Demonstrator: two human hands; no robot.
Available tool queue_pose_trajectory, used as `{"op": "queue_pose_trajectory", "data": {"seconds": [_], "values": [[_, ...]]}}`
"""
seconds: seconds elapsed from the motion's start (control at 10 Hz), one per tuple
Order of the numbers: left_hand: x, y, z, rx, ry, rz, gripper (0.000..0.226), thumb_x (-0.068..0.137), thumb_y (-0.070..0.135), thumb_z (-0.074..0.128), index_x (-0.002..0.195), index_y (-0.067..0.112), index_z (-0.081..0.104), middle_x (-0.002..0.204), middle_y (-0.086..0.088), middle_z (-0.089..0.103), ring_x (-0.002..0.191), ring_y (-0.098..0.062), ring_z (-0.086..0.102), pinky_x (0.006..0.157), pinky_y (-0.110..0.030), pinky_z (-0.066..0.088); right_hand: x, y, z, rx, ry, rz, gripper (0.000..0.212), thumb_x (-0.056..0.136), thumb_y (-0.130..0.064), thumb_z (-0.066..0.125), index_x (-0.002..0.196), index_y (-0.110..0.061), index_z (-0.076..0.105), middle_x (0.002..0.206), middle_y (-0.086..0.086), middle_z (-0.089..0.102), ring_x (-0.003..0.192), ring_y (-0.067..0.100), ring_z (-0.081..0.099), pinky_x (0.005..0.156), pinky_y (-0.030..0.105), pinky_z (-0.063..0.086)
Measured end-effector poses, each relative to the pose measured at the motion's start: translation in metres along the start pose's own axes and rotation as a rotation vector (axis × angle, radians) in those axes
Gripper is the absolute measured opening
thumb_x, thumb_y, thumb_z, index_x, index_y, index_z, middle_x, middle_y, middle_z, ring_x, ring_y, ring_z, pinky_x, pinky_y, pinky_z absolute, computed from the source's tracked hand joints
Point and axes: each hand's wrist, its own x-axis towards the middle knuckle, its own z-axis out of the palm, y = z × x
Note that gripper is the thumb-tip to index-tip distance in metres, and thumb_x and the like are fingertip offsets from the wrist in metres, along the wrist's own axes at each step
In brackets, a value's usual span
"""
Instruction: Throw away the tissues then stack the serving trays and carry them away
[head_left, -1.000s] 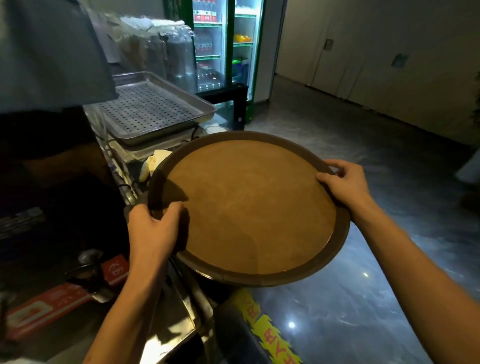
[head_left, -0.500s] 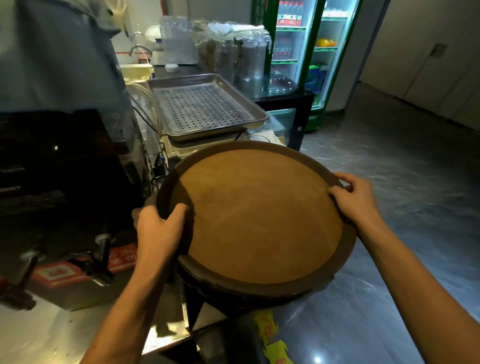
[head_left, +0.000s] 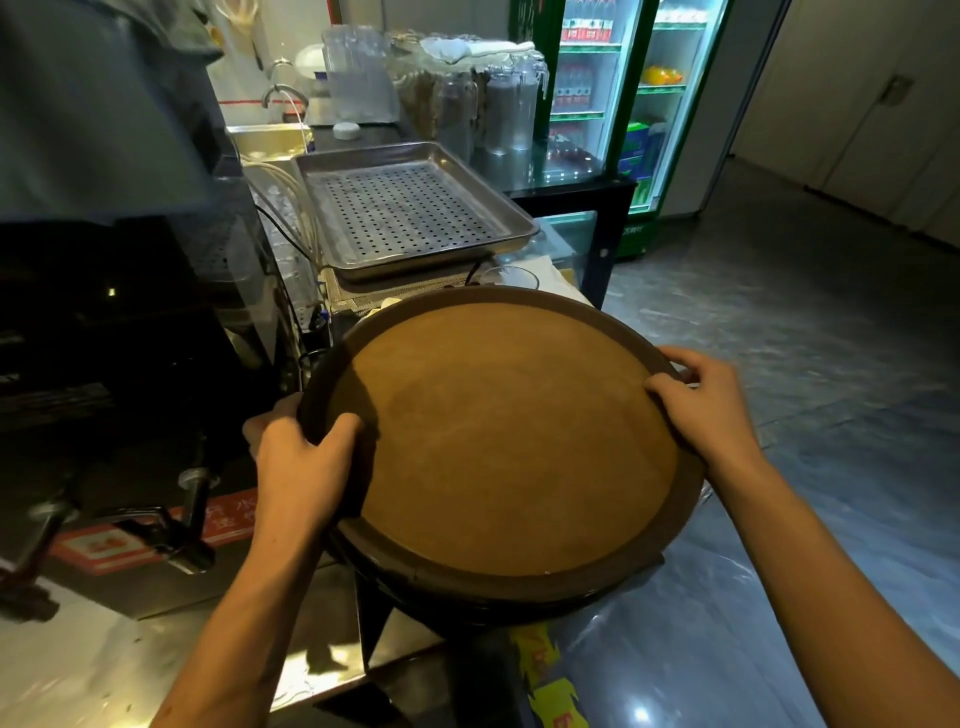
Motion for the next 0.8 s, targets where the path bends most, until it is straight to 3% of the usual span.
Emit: {"op": "queue_pose_trajectory", "data": {"seconds": [0.1, 0.2, 0.3, 0.4, 0.5, 0.6, 0.7, 0.8], "values": [[0.001, -0.003, -0.001, 0.016, -0.017, 0.0, 0.02, 0.085, 0.017, 0.062, 0.067, 0.024, 0.055, 0.081, -0.027, 0.069, 0.074, -0.043, 0.067, 0.064, -0.06, 0.056, -0.002, -0.001, 0.0, -0.019, 0.008, -0.015, 0.04, 0.089, -0.015, 0.059, 0.128, -0.022, 0.061, 0.101, -0.002, 0.062, 0.093, 0.021, 0.062, 0.082, 0.039, 0.053], [0.002, -0.005, -0.003, 0.006, -0.042, 0.022, 0.006, 0.083, 0.021, 0.063, 0.088, 0.018, 0.062, 0.091, -0.025, 0.068, 0.081, -0.041, 0.067, 0.068, -0.056, 0.058, -0.005, -0.001, -0.001, -0.049, 0.013, -0.023, 0.035, 0.09, -0.014, 0.058, 0.124, -0.02, 0.063, 0.094, -0.003, 0.061, 0.082, 0.014, 0.059, 0.074, 0.032, 0.047], [0.003, -0.006, -0.006, -0.001, -0.071, 0.028, 0.039, 0.082, 0.023, 0.065, 0.119, 0.022, 0.055, 0.097, -0.005, 0.064, 0.088, -0.025, 0.065, 0.073, -0.043, 0.058, -0.01, -0.001, -0.002, -0.041, 0.021, -0.002, 0.032, 0.09, -0.014, 0.057, 0.121, -0.019, 0.064, 0.101, 0.001, 0.063, 0.086, 0.016, 0.059, 0.075, 0.033, 0.047], [0.0, -0.006, -0.014, 0.017, -0.119, 0.1, 0.033, 0.086, 0.017, 0.065, 0.108, 0.03, 0.045, 0.09, 0.007, 0.053, 0.079, -0.008, 0.056, 0.062, -0.025, 0.049, -0.024, 0.003, -0.004, -0.004, 0.032, 0.038, 0.033, 0.093, -0.013, 0.053, 0.124, -0.018, 0.063, 0.113, 0.003, 0.065, 0.1, 0.022, 0.062, 0.086, 0.041, 0.052], [-0.004, -0.009, -0.021, 0.064, -0.172, 0.175, 0.035, 0.087, 0.017, 0.065, 0.118, 0.018, 0.049, 0.09, 0.007, 0.053, 0.074, -0.002, 0.052, 0.059, -0.017, 0.043, -0.041, 0.004, -0.003, -0.002, 0.088, 0.051, 0.035, 0.096, -0.015, 0.049, 0.129, -0.017, 0.059, 0.121, 0.005, 0.063, 0.107, 0.024, 0.06, 0.095, 0.047, 0.049], [-0.005, -0.015, -0.029, 0.198, -0.217, 0.285, 0.055, 0.086, 0.029, 0.065, 0.136, 0.022, 0.041, 0.103, 0.001, 0.041, 0.095, -0.012, 0.042, 0.08, -0.028, 0.044, -0.074, 0.0, -0.003, -0.007, 0.215, 0.069, 0.036, 0.101, -0.017, 0.045, 0.136, -0.014, 0.053, 0.122, 0.003, 0.059, 0.11, 0.019, 0.055, 0.096, 0.038, 0.047], [-0.008, -0.017, -0.034, 0.282, -0.285, 0.347, 0.06, 0.086, 0.035, 0.065, 0.139, 0.027, 0.039, 0.119, -0.006, 0.037, 0.112, -0.025, 0.035, 0.088, -0.038, 0.039, -0.104, -0.006, -0.002, -0.001, 0.274, 0.08, 0.036, 0.101, -0.019, 0.046, 0.137, -0.013, 0.052, 0.113, -0.001, 0.056, 0.103, 0.014, 0.053, 0.09, 0.032, 0.046], [-0.017, -0.02, -0.046, 0.276, -0.349, 0.462, 0.062, 0.086, 0.037, 0.065, 0.141, 0.024, 0.041, 0.136, -0.01, 0.032, 0.126, -0.03, 0.028, 0.094, -0.037, 0.035, -0.147, -0.009, 0.003, 0.022, 0.312, 0.066, 0.039, 0.1, -0.023, 0.051, 0.138, -0.012, 0.05, 0.113, -0.002, 0.055, 0.102, 0.013, 0.054, 0.093, 0.033, 0.049]]}}
